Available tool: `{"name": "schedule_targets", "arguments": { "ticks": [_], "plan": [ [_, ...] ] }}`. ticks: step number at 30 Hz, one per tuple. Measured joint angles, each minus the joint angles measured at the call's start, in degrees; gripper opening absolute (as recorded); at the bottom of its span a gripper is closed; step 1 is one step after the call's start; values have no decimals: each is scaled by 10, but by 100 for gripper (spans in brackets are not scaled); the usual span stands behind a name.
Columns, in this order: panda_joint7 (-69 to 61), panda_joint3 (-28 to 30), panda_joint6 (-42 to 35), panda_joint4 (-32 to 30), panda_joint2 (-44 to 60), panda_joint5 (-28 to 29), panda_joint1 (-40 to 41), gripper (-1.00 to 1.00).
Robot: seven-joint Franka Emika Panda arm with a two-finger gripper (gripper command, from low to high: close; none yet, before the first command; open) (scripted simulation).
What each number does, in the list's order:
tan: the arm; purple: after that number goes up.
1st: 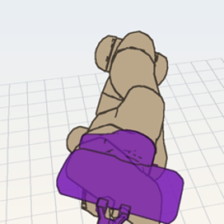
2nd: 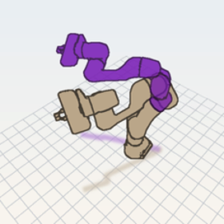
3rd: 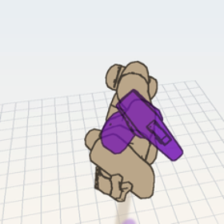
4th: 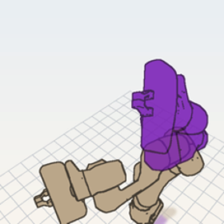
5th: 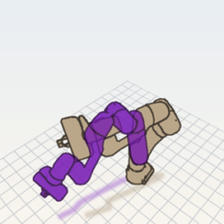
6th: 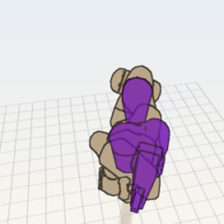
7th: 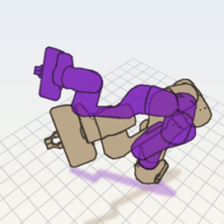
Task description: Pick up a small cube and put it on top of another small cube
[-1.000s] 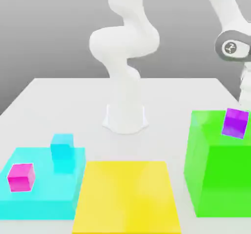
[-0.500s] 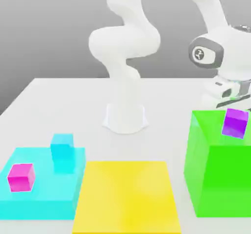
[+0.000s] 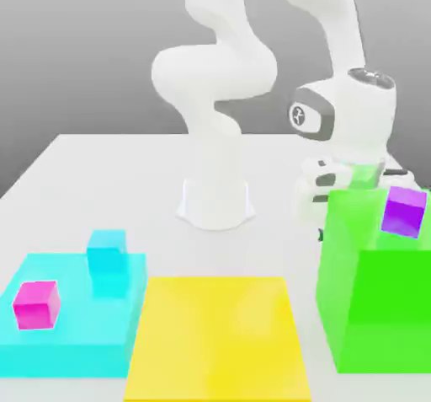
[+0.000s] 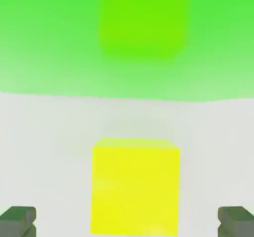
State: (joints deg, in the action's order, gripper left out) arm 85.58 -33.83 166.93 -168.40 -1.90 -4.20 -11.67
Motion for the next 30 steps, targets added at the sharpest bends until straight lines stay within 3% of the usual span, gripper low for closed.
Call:
{"name": "schedule_targets", "arguments": {
  "ticks": [3, 7, 11, 12, 18, 21, 26, 30],
  "plan": [
    [85, 36, 28, 9, 42, 117, -2, 0],
    [194, 148, 63, 25, 97, 268, -79, 0],
    [251, 274, 104, 36, 147, 344, -186, 0],
    [258, 298, 113, 38, 157, 353, -207, -100],
    [262, 309, 119, 39, 163, 359, -217, -100],
    [242, 266, 100, 35, 141, 332, -181, -100],
    [140, 150, 55, 18, 77, 192, -101, -100],
    [43, 121, 18, 4, 23, 59, -115, -100]
  ]
}}
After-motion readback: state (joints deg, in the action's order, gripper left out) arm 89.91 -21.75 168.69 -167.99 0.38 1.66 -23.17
